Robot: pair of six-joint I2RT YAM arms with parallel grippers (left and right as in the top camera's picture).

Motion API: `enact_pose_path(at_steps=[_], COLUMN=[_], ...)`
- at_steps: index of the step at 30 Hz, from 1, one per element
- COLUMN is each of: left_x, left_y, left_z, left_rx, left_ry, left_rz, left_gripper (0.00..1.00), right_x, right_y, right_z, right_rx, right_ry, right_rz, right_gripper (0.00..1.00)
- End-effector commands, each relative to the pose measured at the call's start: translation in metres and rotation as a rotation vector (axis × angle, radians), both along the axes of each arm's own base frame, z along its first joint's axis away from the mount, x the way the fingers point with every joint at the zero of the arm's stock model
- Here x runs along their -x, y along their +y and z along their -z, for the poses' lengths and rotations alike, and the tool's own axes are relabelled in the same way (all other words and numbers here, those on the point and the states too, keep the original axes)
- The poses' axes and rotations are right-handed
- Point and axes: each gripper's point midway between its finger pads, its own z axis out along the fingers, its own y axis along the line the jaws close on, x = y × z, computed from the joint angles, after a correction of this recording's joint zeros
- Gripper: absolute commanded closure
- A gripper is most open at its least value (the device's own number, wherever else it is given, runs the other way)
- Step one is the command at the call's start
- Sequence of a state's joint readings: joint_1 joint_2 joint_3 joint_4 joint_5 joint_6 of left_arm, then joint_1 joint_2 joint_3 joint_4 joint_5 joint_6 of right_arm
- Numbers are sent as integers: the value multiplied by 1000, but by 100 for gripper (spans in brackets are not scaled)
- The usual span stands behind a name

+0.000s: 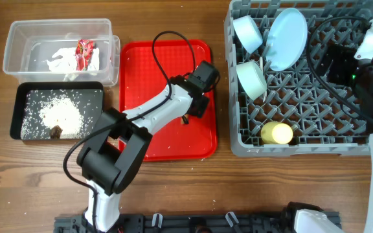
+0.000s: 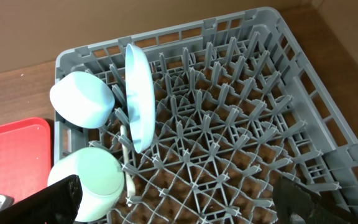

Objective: Sort waste into correct bins and load items into the dishwasher rack
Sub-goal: 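Grasp the carrot with left gripper and drop it on the black tray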

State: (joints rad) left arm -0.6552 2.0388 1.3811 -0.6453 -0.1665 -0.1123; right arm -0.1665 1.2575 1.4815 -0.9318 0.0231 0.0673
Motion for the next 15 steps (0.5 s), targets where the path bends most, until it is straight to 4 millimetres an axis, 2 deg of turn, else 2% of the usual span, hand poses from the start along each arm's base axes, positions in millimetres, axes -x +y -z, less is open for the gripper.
enact_pose_path(at_steps=[1,4,6,7,8,9,11,12,15], left_x=[-13,-15,-13,-10,-8,-5,2,4,18], left_y=[16,35,73,98,118,148,217,242,320], left_z=[-49,-97,-138,-155,-167,-179,-191,-190,-169], left_rx=[-22,49,101,122,132,138,128,113,92], left_ry=[-123,-183,-217,-233,-242,-253,-262,-256,-220], left_rz=[-40,-146,-291,-379,-443,-535,-737,-805,-1105], left_gripper=[79,79,79,79,79,79,78,77,80], right_x=[-1,-1,-1,-1,-1,-1,-1,-1,-1], right_y=[-2,-2,-2,-2,-2,-2,-1,-1,-1], right_z=[1,1,1,1,1,1,1,1,2], right_rx=[-6,-6,-6,-7,-6,-7,-11,-11,-11], right_ry=[3,3,3,3,2,3,3,4,6], right_rz=[13,13,13,13,13,13,12,12,12], right_gripper=[1,0,0,0,0,0,0,0,0])
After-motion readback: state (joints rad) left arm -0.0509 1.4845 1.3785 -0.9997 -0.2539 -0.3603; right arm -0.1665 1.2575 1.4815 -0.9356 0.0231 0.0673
